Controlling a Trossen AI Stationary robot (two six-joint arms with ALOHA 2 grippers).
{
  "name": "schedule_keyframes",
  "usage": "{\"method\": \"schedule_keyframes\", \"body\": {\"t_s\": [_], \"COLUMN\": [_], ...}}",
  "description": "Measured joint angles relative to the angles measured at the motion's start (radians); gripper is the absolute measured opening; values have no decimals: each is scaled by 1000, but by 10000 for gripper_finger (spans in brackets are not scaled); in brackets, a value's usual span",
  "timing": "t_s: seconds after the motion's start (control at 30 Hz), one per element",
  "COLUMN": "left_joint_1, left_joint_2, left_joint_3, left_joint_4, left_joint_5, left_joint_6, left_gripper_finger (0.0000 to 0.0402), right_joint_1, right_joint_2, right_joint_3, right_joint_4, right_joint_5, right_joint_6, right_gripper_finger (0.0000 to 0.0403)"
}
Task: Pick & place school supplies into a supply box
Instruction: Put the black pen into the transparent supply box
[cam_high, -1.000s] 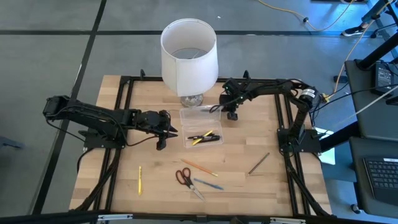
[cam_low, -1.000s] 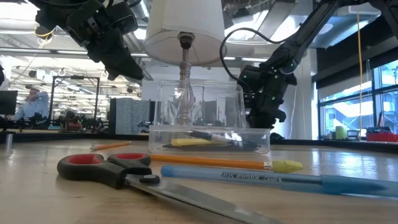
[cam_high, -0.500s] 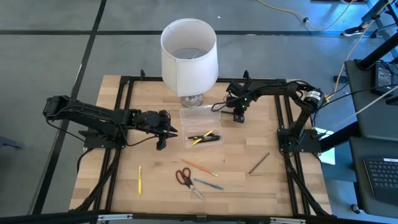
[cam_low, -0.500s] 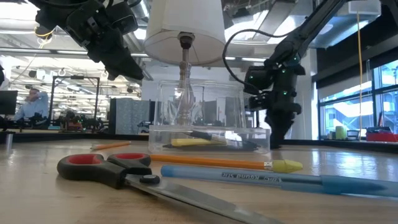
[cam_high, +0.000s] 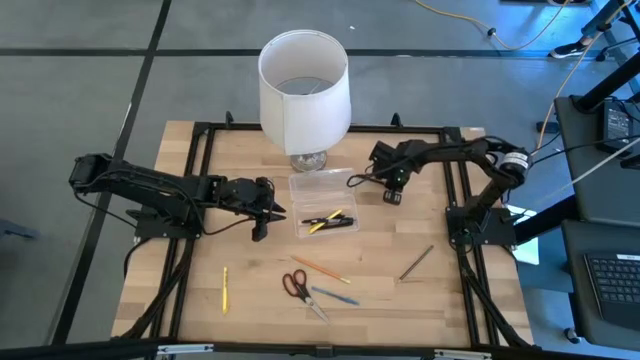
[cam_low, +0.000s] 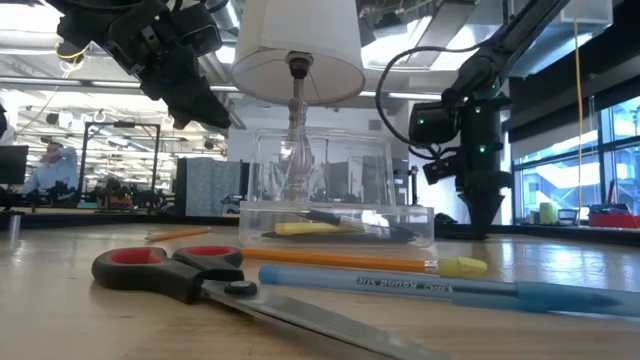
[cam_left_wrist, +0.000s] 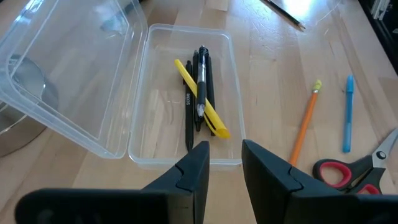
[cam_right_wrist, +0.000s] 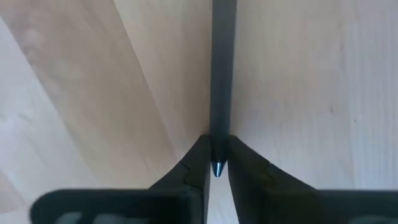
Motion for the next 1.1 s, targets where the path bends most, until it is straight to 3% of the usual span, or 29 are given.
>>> {"method": "schedule_keyframes", "body": {"t_s": [0.3,1.1], "left_joint_1": [0,0], "left_joint_2": [0,0], "left_joint_3": [0,0], "left_joint_4": [0,0], "left_joint_5": [0,0], "left_joint_6": [0,0], "left_gripper_finger": [88,88], "right_joint_1": [87,91], "right_joint_2": [-22,-23], "right_joint_3": [-22,-23], "right_joint_4": [46,65], "right_joint_5": [139,130], "right_joint_6": [19,-58], "right_gripper_finger": [70,66]}}
